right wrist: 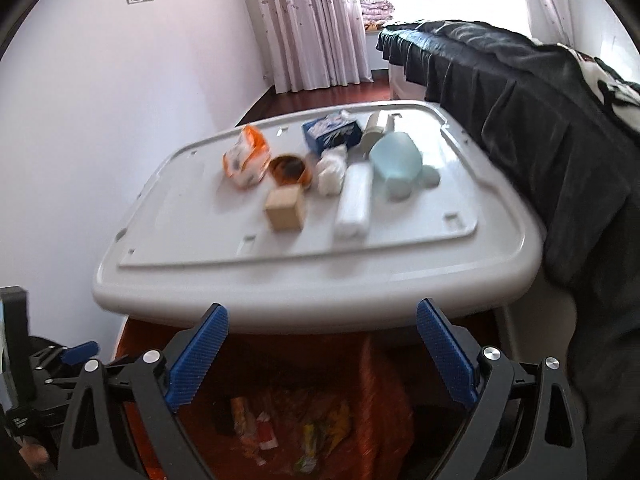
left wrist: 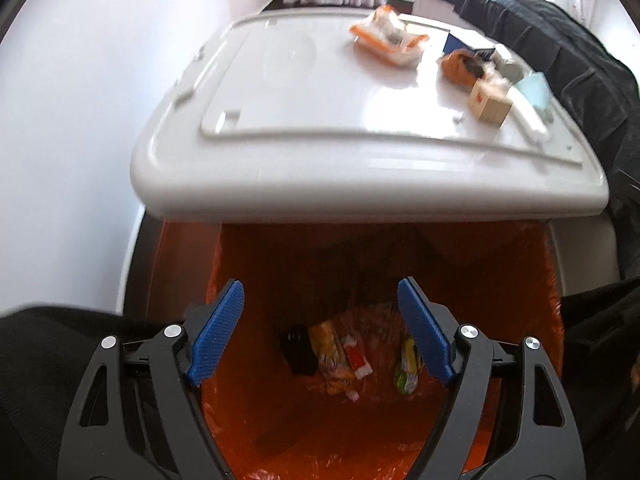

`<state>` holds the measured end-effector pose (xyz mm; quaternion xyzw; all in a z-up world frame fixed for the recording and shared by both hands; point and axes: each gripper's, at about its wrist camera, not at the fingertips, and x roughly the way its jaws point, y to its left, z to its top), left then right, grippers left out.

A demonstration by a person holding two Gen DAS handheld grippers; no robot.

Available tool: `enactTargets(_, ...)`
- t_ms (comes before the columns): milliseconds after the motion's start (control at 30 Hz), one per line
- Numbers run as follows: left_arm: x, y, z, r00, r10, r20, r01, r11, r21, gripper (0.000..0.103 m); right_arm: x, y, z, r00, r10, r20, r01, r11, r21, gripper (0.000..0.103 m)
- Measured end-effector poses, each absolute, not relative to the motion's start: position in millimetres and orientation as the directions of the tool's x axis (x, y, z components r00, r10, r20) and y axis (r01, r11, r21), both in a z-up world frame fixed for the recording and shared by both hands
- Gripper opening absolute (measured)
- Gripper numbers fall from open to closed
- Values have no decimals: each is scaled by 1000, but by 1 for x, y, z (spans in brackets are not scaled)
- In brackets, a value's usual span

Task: Collect trash
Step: 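Grasp the white foam tube with the right tool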

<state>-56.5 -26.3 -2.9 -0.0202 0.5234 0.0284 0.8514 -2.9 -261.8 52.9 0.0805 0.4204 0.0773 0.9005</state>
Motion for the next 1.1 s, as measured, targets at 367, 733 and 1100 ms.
enactTargets(367, 14, -42, 39, 525, -21, -851, -17, 999, -35, 79, 104, -273, 38, 551, 174, -816, -48, 983, 177, 77)
enactTargets(733, 40, -37, 25, 547, 20, -837, -45, 999, -6, 80, 170, -252, -8, 467, 64, -882, -22, 998, 60, 77)
enactTargets(1100, 44, -30, 10, 508, -10, -862, -61, 997, -48, 80, 154, -223, -17, 521, 10, -854, -98, 994, -48, 25)
